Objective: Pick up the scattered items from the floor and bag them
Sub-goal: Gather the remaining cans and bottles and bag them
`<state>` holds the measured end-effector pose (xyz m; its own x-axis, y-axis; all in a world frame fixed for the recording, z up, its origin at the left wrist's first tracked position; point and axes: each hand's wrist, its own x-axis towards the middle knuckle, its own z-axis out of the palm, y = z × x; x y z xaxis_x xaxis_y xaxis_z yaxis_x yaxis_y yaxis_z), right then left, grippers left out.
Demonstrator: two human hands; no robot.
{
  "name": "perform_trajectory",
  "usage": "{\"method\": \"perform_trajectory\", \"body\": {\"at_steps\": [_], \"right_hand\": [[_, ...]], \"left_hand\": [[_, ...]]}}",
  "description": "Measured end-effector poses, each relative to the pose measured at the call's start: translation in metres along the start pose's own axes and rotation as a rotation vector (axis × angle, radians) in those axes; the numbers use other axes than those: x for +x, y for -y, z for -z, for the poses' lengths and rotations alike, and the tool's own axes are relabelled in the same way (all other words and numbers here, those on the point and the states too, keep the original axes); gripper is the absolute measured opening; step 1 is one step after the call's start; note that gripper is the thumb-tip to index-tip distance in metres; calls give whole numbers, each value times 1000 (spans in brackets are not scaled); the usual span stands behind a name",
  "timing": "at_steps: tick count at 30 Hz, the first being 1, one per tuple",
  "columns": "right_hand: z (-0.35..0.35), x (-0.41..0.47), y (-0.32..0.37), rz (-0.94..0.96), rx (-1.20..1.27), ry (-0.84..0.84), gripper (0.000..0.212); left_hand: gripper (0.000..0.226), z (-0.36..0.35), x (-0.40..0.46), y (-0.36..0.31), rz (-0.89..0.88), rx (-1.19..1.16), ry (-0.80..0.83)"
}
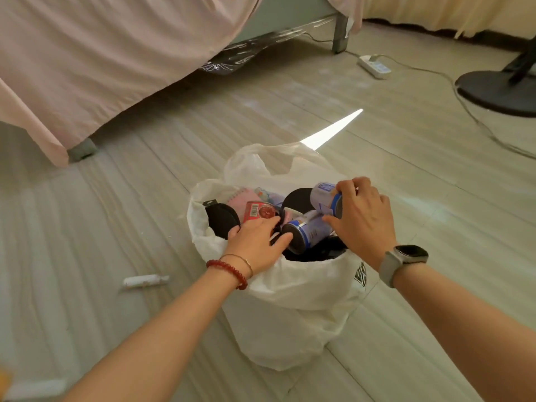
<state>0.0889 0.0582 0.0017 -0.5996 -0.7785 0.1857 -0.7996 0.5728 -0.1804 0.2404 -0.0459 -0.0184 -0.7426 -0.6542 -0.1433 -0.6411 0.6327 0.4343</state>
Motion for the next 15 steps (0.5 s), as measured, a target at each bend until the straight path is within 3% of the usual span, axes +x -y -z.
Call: {"method": "perform_trajectory", "body": {"at_steps": [5,8,11,15], "right_hand": [[-12,13,-1,149,-33,130,41],[-12,17,-4,131,19,225,41],[-9,8,-13,109,113,353,30],[-2,-12,-33,246,-13,373,36]], "left_hand": [[49,0,-27,-1,-134,-171,22],[60,-8,-38,7,-265,-97,5],[63,-12,-49,10,-390,-154,-128],[58,-7,-64,3,-504,-170,-341]]}}
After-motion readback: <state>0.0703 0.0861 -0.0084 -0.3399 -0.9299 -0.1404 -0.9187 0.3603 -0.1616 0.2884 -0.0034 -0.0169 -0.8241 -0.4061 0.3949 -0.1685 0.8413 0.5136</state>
